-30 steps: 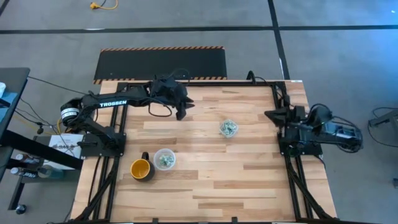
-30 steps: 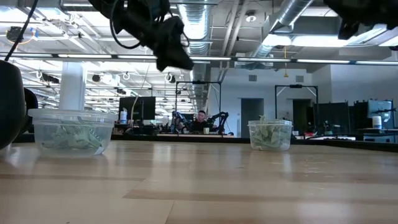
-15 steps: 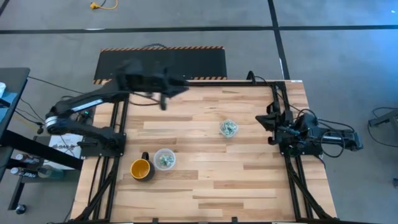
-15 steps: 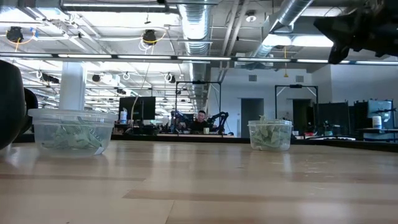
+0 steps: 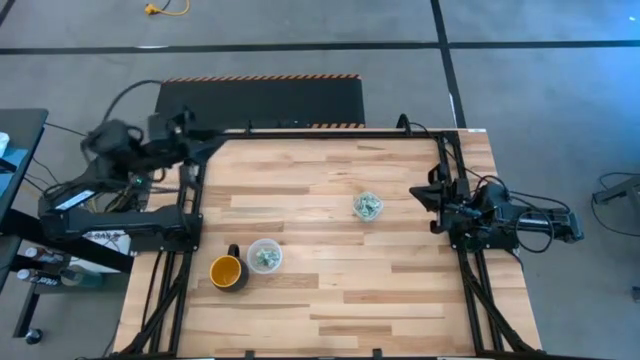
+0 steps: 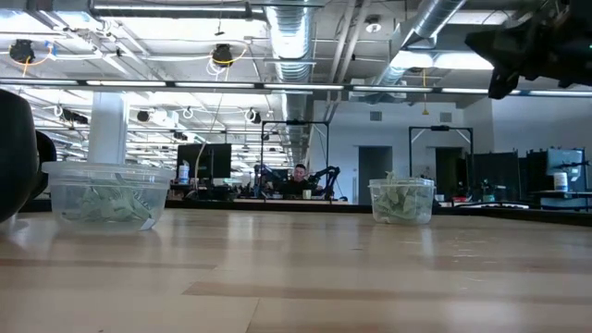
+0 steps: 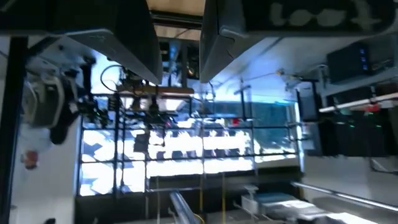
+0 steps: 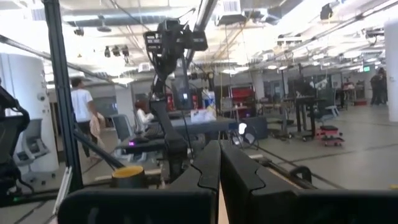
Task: Pick and place Stevia / Truvia into bins
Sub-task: Return to Home Position
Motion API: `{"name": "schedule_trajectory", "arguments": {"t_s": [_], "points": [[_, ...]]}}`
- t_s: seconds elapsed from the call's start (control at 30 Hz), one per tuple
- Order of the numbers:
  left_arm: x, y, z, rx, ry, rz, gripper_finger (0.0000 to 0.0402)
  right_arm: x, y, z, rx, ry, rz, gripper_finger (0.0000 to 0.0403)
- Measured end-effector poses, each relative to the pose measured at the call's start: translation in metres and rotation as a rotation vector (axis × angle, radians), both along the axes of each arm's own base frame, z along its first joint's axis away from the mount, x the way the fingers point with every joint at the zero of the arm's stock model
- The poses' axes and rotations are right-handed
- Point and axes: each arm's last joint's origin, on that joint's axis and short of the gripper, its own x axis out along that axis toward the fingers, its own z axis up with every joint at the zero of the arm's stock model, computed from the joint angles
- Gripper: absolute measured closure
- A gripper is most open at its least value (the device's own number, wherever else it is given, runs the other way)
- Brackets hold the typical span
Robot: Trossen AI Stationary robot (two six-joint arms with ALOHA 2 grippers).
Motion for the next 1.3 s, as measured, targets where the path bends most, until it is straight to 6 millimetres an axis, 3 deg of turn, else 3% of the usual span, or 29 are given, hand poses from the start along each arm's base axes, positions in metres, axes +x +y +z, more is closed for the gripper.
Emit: {"name": "schedule_trajectory", "arguments": {"t_s": [0.27,0.53,1.1,1.3], "points": [[-0.035,-0.011,-0.036,-0.016,-0.054,0.026,0.0304,0.002,0.000,-0.008,0.007,0.081,0.000,0.0403],[-0.058,-0.018,-0.066,0.002,-0.186,0.033,0.0304,0.003,0.000,-0.013,0.012,0.143,0.000,0.0403],[-0.083,-0.026,-0.107,0.005,-0.268,0.025,0.0304,0.004,0.000,-0.019,0.018,0.195,0.000,0.0403],[-0.081,-0.025,-0.118,0.006,-0.275,0.021,0.0304,0.004,0.000,-0.018,0.018,0.195,0.000,0.0403]]}}
